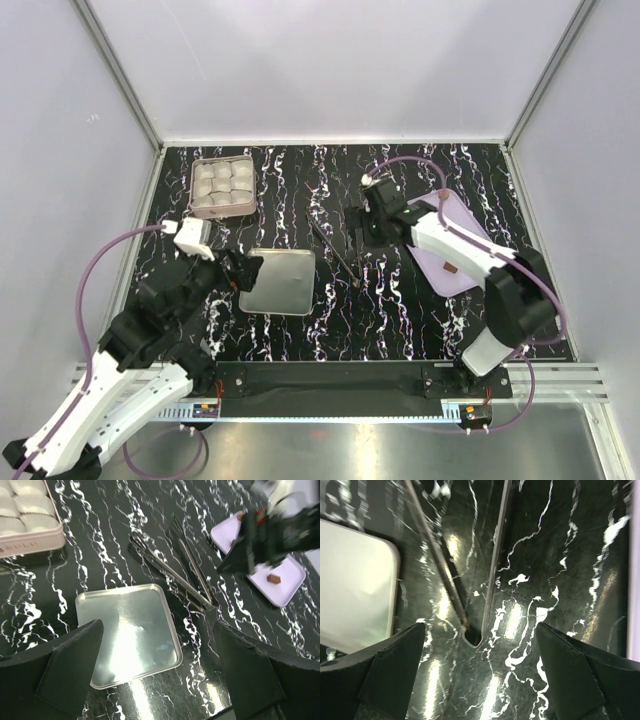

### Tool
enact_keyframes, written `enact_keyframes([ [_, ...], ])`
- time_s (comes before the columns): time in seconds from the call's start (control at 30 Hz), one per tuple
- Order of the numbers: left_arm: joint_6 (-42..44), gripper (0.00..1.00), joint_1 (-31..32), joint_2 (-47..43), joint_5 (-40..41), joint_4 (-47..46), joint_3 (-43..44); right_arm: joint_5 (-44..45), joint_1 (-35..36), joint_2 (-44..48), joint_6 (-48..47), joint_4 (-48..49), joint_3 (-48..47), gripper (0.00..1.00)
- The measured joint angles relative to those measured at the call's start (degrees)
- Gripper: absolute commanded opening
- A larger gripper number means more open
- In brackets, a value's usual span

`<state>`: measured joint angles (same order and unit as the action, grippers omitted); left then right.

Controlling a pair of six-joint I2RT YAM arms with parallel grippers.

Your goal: Pack the chocolate

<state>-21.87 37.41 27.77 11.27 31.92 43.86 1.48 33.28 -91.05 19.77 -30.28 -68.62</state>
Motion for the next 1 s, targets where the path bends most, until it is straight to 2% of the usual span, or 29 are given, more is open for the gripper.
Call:
enact_keyframes([
  [0.17, 0.0, 0.99, 0.0, -3.52, 1.53, 0.09, -0.57, -0.07, 0.33, -5.66, -0.48, 0.37, -0.24, 0.99],
  [0.67, 0.0, 0.99, 0.0, -3.04, 1.66, 0.15, -0.63, 6.21, 4.81, -17.99, -3.21, 4.98, -10.05, 1.0],
  [1.0, 0.0, 0.99, 0.0, -4.09, 1.64, 0.09, -0.9, 9.01, 5.84, -21.49, -5.53, 5.18, -10.25, 1.0],
])
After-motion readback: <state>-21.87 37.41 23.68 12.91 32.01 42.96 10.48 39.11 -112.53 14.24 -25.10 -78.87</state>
